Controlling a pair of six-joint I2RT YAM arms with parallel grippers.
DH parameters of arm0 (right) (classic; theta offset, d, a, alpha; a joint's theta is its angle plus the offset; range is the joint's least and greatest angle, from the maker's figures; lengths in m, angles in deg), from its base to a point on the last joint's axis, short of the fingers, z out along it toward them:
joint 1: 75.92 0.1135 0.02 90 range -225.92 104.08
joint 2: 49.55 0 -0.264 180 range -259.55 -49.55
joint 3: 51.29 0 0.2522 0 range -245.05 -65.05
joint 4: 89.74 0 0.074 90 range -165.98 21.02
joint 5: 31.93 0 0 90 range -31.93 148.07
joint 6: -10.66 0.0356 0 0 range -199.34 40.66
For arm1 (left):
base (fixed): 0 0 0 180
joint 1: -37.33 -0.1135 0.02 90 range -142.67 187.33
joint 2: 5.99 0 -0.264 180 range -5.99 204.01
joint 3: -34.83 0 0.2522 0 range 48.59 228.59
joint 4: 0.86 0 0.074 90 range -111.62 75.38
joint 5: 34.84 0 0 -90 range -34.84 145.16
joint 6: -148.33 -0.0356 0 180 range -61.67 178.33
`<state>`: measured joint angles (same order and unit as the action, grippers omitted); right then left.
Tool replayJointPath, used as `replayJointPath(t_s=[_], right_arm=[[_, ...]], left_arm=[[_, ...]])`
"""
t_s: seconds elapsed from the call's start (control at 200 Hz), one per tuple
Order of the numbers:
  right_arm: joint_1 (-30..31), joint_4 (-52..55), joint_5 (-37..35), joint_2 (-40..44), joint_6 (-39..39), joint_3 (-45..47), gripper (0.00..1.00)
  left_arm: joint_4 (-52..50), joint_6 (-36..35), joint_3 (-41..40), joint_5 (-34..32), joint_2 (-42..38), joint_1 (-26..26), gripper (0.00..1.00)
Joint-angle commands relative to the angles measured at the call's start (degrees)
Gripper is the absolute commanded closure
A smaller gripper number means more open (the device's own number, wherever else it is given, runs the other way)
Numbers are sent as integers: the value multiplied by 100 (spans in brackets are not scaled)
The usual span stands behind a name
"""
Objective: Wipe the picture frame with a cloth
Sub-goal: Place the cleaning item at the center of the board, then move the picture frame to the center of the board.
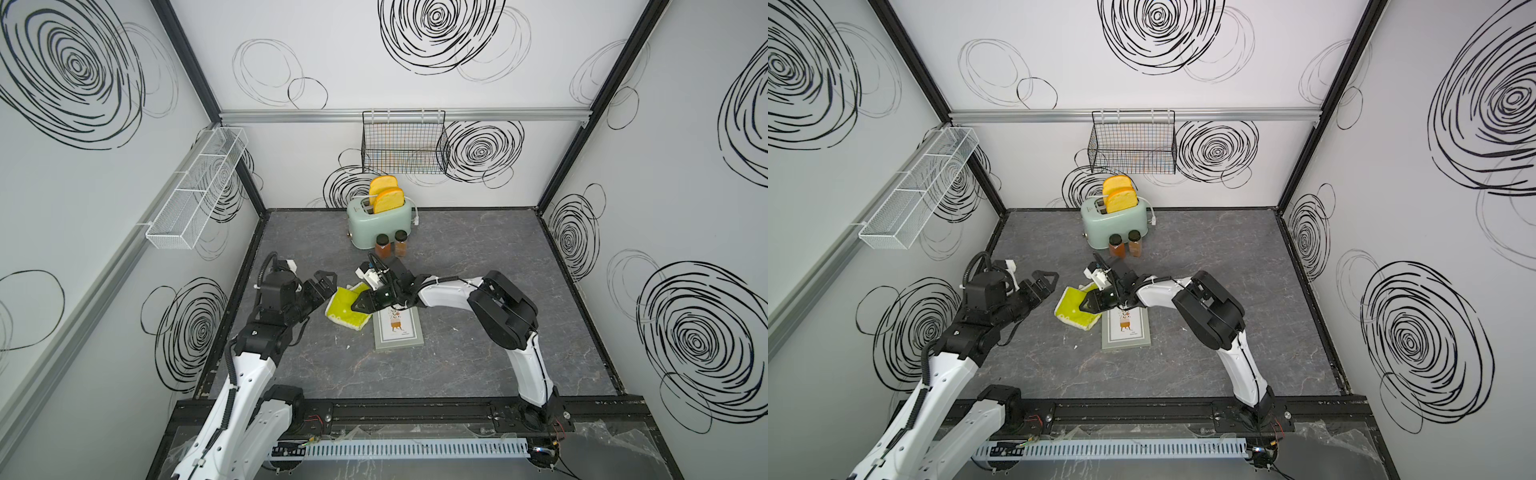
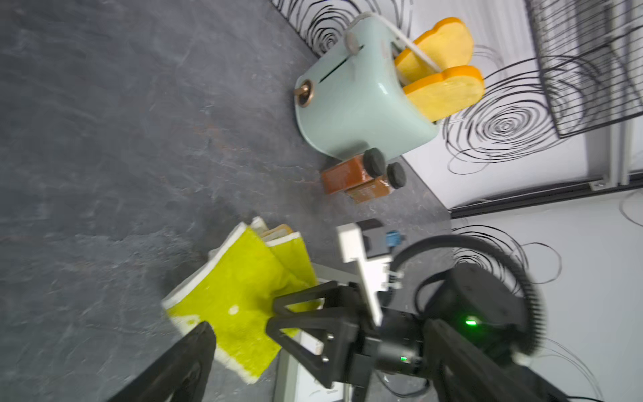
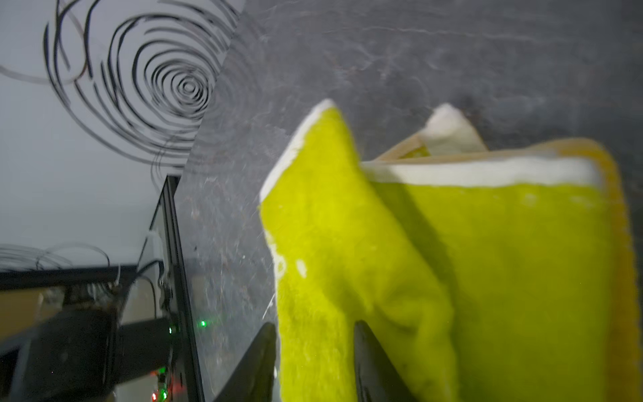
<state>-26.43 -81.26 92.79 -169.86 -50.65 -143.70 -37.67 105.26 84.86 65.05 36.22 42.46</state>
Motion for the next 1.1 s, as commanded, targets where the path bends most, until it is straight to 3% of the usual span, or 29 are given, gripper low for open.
replayJointPath(t_s=[0.0, 0.185, 0.31, 0.41, 0.465, 0.555, 0.665, 0.72, 0.79, 0.95, 1.096], right_arm=[[-61, 293, 236, 709, -729, 19, 50], [-186, 666, -303, 1693, -1076, 400, 41], [-281, 1208, -1865, 2688, -1556, 891, 27], [-695, 1143, -3120, 3825, -1697, 1777, 13], [-1026, 944, -3930, 4514, -1720, 2378, 0], [-1765, 344, -5290, 5668, -1599, 3414, 1], [-2903, -489, -6028, 6499, -1158, 4444, 1], [-3345, -772, -6532, 6551, -752, 4806, 1], [-3640, -879, -7152, 6443, -112, 5149, 1], [-3745, -1317, -7433, 5756, -260, 5388, 1], [-3774, -1609, -7891, 5214, -356, 5352, 1]], left_arm=[[-13, -114, -133, -814, -402, -36, 2], [410, -283, -644, -1533, -175, -29, 2], [1553, -211, -1165, -1637, -75, -54, 2], [2612, 130, -1580, -2611, -390, 173, 2], [3241, -211, -1805, -3399, -573, 386, 2], [4080, -1498, -1944, -4534, -563, 653, 2], [3931, -2566, -1473, -5122, 236, 508, 2], [3923, -2774, -1305, -5085, 730, 341, 2], [4606, -2878, -1470, -4789, 1211, 174, 2], [6728, -3442, -2088, -4276, 1974, 102, 2], [8208, -3987, -2211, -3773, 3263, 121, 2]])
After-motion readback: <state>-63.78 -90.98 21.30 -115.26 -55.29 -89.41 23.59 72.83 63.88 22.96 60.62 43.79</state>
